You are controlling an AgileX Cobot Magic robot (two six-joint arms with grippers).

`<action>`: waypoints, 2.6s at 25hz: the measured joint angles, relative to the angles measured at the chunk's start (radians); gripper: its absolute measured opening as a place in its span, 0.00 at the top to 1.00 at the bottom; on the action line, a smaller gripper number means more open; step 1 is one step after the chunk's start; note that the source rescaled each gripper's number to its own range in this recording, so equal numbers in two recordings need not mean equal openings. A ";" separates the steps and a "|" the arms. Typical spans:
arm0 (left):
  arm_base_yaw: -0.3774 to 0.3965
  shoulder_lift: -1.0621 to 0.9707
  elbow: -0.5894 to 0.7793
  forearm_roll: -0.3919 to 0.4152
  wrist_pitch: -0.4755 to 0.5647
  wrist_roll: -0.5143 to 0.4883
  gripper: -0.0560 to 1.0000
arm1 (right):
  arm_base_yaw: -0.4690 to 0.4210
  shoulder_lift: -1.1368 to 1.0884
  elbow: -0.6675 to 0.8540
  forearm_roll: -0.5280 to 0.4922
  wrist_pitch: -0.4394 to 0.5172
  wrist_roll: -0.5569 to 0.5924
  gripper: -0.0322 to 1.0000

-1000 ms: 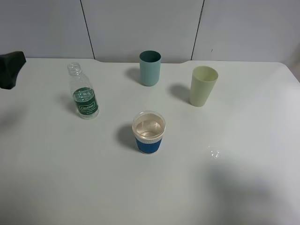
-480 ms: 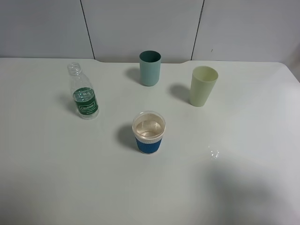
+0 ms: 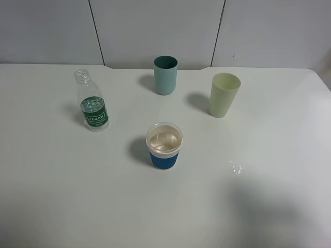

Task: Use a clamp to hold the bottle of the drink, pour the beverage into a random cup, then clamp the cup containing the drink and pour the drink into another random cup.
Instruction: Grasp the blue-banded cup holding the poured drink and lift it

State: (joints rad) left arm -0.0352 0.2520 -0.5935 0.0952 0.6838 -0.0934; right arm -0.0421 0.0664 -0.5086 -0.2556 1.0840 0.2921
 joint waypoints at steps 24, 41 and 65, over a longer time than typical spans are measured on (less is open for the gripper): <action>0.000 -0.258 0.081 0.007 0.384 0.000 0.00 | 0.000 0.000 0.000 0.000 0.000 0.000 0.05; 0.000 -0.258 0.081 0.004 0.379 0.000 0.00 | 0.000 0.000 0.000 0.000 0.000 0.000 0.05; 0.000 -0.258 0.081 0.004 0.379 0.000 0.00 | 0.000 0.000 0.000 0.000 0.000 0.000 0.05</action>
State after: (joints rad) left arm -0.0352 -0.0056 -0.5128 0.0993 1.0632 -0.0934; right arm -0.0421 0.0664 -0.5086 -0.2556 1.0840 0.2921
